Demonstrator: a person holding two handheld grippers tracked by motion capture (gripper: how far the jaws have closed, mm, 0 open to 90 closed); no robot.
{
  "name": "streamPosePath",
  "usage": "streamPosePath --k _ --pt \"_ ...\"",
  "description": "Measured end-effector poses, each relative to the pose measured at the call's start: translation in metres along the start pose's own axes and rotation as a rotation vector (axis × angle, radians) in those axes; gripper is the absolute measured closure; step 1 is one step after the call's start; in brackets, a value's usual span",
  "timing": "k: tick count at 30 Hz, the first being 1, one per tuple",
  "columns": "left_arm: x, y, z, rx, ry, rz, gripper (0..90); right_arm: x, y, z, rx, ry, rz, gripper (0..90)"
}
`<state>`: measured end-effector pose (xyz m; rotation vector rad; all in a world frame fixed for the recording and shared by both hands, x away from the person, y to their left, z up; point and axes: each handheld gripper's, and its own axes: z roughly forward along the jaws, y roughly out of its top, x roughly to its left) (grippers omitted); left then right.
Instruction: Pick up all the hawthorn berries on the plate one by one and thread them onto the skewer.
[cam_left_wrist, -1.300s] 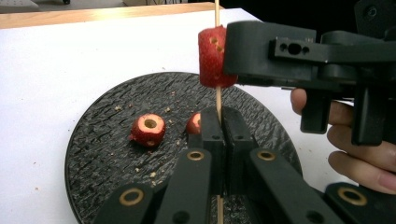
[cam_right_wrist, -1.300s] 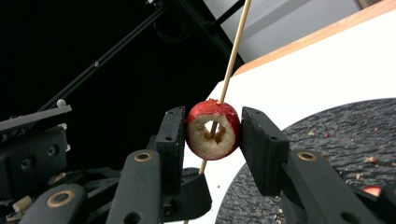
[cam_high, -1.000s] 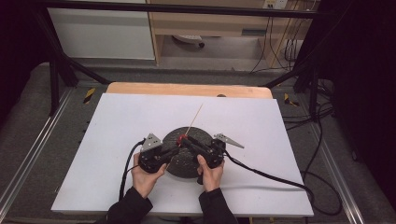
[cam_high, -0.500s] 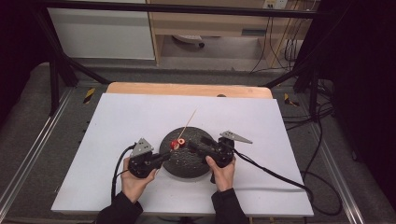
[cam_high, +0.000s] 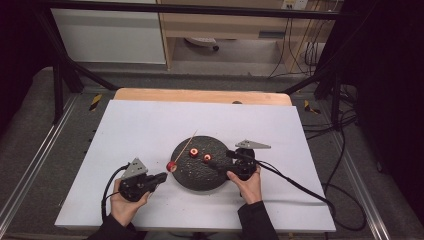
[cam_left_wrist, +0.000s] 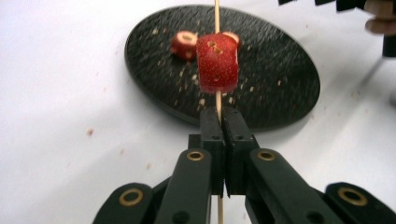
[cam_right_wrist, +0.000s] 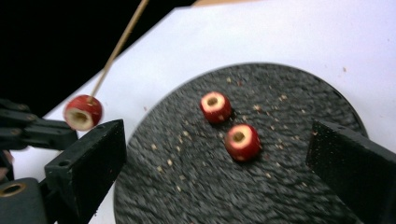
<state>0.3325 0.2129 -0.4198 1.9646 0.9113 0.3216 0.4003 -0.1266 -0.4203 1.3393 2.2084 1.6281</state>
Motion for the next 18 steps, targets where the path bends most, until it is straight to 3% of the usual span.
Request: streamPosePath --k 6,18 --pt "0.005 -0.011 -0.008 0.021 -0.002 0.001 88.0 -0.003 0.005 0.001 0.123 -0.041 -0.063 5.7" --pt "0.009 -0.025 -0.015 0.038 0.008 0.009 88.1 0.005 0.029 0.012 0.276 -0.100 -0.172 7.4"
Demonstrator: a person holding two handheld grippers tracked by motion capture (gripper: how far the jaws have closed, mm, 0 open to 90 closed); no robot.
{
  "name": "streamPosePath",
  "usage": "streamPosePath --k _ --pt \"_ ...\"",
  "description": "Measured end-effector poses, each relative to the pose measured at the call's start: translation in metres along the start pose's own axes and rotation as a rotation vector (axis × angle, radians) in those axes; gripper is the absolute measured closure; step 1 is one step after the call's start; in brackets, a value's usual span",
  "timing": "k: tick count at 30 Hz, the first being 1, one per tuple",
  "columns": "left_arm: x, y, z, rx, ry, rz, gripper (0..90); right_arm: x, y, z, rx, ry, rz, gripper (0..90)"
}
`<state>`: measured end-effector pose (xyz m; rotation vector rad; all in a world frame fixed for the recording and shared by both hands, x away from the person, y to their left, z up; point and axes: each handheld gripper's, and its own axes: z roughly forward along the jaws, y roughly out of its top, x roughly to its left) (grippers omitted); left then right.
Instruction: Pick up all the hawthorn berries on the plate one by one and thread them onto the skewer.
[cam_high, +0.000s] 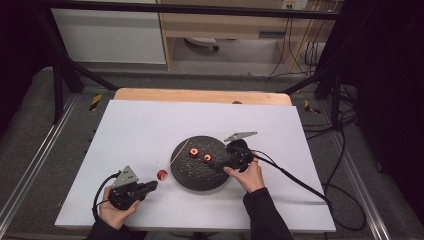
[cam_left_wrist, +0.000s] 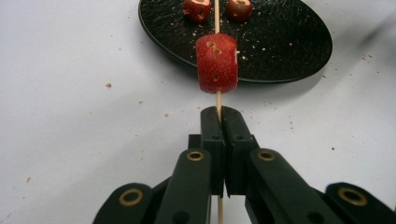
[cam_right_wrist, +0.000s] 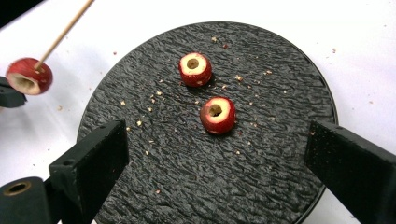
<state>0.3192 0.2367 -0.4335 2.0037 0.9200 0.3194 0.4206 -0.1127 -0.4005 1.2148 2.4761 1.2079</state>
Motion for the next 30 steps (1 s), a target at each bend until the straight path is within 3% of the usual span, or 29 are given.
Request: streamPosePath --k 5,15,19,30 --pt "0.004 -0.003 -0.003 0.001 0.001 -0.012 88.0 0.004 0.012 0.007 0.044 -0.008 -0.023 8.7" --pt "0.004 -0.004 -0.002 0.008 0.003 -0.011 88.1 0.008 0.035 0.028 0.188 -0.047 -0.063 16.4" --pt "0.004 -0.004 -0.002 0.009 0.004 -0.009 88.1 0.008 0.041 0.037 0.251 -0.065 -0.082 22.9" --pt "0.004 -0.004 -0.002 0.009 0.004 -0.009 88.0 0.007 0.051 0.056 0.341 -0.077 -0.090 43.5"
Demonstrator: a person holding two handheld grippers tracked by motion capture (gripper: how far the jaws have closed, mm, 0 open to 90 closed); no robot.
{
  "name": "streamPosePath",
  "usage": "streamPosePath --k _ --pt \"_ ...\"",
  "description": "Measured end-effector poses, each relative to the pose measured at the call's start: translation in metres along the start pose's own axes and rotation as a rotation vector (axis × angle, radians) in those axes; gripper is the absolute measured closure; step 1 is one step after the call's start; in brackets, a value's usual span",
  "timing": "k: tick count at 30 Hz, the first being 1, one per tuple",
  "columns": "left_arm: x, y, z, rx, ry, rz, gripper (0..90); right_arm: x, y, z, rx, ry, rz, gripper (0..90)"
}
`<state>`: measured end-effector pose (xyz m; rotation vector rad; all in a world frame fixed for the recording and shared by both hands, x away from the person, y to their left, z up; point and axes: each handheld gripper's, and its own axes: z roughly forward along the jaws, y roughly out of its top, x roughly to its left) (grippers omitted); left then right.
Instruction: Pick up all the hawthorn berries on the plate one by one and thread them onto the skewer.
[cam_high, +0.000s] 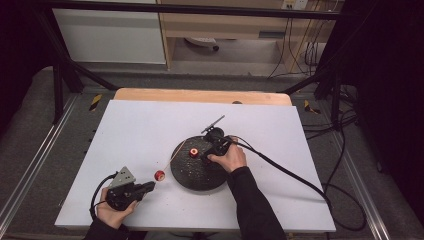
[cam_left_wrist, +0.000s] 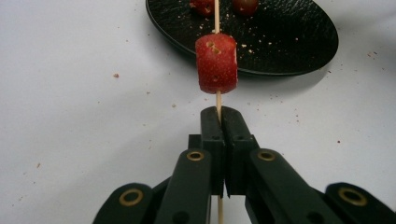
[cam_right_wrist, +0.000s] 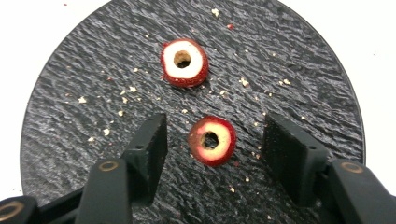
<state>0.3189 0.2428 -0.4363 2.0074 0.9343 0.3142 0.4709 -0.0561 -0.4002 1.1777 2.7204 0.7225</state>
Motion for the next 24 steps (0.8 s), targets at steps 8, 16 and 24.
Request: streamPosePath --k 8,16,24 --pt "-0.001 0.000 0.001 0.004 -0.001 0.002 88.1 -0.004 0.002 0.007 0.036 0.020 0.038 53.0" --pt "-0.001 0.000 0.001 0.004 -0.002 0.003 88.1 -0.006 0.002 0.011 0.061 0.037 0.060 58.0" --pt "-0.001 0.000 0.001 0.004 -0.001 0.003 88.0 -0.006 0.002 0.015 0.084 0.043 0.077 62.0"
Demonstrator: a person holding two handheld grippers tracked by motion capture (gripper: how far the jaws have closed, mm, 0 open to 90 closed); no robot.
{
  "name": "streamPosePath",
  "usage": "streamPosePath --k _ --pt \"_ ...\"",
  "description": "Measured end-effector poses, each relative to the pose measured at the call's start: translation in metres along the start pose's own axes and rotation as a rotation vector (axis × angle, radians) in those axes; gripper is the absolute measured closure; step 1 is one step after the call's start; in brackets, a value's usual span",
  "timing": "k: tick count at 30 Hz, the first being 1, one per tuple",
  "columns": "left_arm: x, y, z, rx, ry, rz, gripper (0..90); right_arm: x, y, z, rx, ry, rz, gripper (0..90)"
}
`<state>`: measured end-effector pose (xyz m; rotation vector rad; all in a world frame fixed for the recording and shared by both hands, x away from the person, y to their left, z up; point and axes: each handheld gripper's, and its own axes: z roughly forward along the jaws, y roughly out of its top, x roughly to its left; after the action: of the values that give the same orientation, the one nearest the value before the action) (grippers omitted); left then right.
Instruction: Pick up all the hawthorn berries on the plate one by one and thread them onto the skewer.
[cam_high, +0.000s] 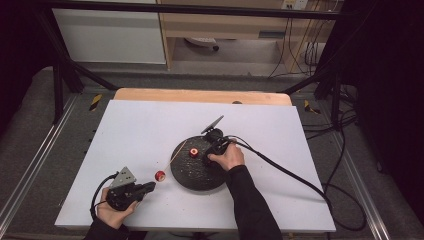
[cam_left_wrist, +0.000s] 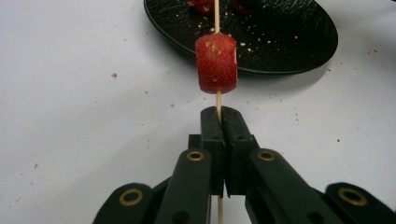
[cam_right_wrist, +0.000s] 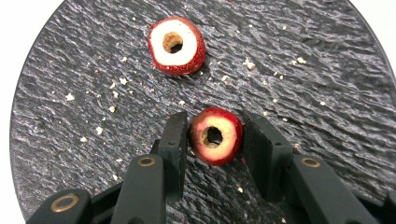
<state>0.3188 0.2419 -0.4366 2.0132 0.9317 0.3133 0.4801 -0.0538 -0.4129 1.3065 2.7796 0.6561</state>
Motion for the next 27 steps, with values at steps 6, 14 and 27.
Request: streamPosePath --k 6,14,27 --pt "0.000 0.000 0.000 0.000 0.002 0.001 88.0 -0.001 0.000 0.000 0.001 0.005 0.005 62.6" --pt "-0.001 0.000 0.000 -0.001 0.001 0.004 88.1 0.002 -0.001 -0.010 -0.029 0.016 0.004 62.8" --pt "-0.002 0.000 0.000 0.000 0.003 0.010 88.0 0.009 -0.006 -0.030 -0.096 0.030 0.006 62.9"
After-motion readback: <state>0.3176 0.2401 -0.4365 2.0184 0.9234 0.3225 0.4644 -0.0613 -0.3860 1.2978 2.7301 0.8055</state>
